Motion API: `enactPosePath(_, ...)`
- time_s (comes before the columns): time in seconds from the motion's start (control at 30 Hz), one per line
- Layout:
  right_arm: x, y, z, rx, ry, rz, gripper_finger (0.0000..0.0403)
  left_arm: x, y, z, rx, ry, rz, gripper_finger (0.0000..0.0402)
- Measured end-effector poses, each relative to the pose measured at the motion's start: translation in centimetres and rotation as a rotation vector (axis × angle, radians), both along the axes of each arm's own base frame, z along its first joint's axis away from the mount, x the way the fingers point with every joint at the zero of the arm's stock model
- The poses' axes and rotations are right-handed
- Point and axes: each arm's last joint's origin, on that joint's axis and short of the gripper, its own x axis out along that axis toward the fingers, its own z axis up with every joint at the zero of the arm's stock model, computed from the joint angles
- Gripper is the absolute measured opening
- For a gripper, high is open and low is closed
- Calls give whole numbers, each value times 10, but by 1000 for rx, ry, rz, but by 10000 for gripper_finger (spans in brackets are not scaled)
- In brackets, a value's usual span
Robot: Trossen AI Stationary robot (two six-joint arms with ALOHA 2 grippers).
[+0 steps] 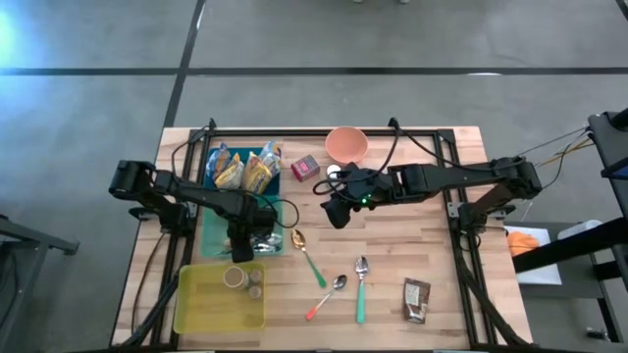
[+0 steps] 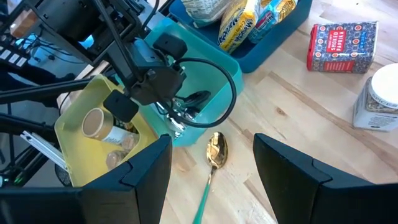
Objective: Pick & Place Food Item
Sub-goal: Put the black spoon into the light blue bin, then put the white seasoning bottle into the yellow bin
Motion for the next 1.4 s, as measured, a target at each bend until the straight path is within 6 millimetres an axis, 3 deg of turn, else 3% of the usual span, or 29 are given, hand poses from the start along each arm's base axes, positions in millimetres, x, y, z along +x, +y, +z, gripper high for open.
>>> enactPosePath(0.27, 0, 0, 0, 0, 0, 0, 222, 0, -1, 1, -49, 1, 10, 82)
enactPosePath(0.6, 0, 0, 0, 0, 1, -1, 221, 0, 0, 11, -5, 56, 29, 257)
enactPosePath(0.73, 0, -3, 0, -5, 2, -14, 221, 1, 0, 21, 2, 82, 23, 301)
enactPosePath(1.07, -7, -39, -8, 41, 97, -168, 221, 19, -1, 48, 0, -4, 39, 312)
enactPosePath(1.23, -10, -56, -9, 35, 122, -209, 221, 22, 0, 80, 24, -143, 51, 312)
enactPosePath(1.4, -11, -74, -10, 38, 129, -243, 221, 12, 2, 119, 71, -335, 106, 312)
